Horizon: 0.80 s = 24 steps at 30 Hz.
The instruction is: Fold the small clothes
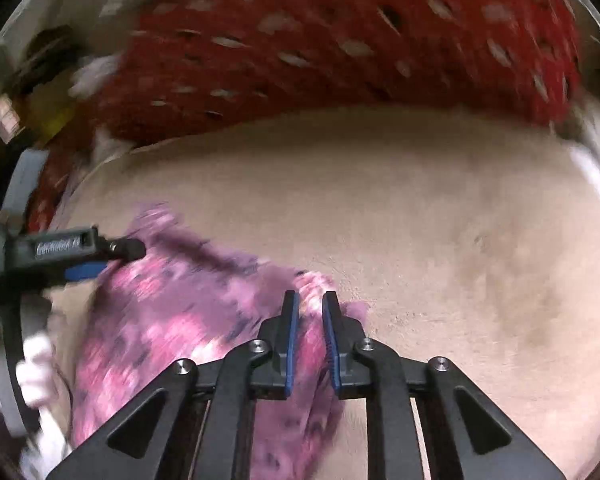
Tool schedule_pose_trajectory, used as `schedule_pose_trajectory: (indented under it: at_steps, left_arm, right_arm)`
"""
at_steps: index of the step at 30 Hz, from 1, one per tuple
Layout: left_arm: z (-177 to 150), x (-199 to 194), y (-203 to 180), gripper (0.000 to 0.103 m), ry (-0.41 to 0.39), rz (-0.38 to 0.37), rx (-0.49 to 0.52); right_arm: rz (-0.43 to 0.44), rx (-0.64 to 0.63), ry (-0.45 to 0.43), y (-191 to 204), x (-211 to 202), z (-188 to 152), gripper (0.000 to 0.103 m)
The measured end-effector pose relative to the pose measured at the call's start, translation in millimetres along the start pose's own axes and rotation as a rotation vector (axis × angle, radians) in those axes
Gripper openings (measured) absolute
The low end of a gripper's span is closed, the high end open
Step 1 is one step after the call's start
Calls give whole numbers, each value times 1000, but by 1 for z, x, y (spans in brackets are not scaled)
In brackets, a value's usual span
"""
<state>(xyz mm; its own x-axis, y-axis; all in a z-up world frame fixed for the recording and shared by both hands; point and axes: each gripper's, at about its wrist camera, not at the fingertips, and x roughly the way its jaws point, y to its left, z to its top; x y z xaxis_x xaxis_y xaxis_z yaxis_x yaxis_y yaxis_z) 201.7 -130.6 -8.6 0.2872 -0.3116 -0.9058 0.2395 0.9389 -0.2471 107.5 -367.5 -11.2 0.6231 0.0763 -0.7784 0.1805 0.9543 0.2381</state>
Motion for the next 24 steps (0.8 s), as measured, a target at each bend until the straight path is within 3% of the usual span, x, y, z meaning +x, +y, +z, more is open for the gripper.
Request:
schedule_pose_trajectory:
  at_steps: [2,4,6,9,11,13,15,17,20,23,24]
  left_arm:
    - [-27,-15,9,92,-44,-1,14]
    - [-42,-6,9,93,-24,15,23]
    - [-51,8,7,94,32,11,35]
    - [-58,-17,3,93,20,21,56]
    - [-77,-45,2,93,-49,57,109]
    - [-99,-54,6,93,-60,67,130]
    - [-117,-41,12,93,-14,88,138]
    - [-132,-22,19,94,56,88,134]
    - [-149,-43,34,93,42,43,94]
    - [-173,-67,37,93,-26,100,158]
    - [-183,-72,37,93,-45,124,182]
  right_arm:
    - [82,-77,-12,10,-22,-18,21]
    - [133,-120,17,17,-25,-42,38]
    - [44,-180,110,21,-6,-65,41]
    - [12,-150,89,22,-19,-70,41]
    - [64,-136,66,25,-48,-78,42]
    - [103,-178,57,29,-67,-95,42]
    - [73,-221,99,33,-68,-120,42]
    - [-18,-243,190,28,-52,-148,42]
    - [-28,-156,147,16,-73,-165,45]
    - [-36,-120,109,16,-109,-183,47]
    - [-50,-132,104,19,-118,-190,53]
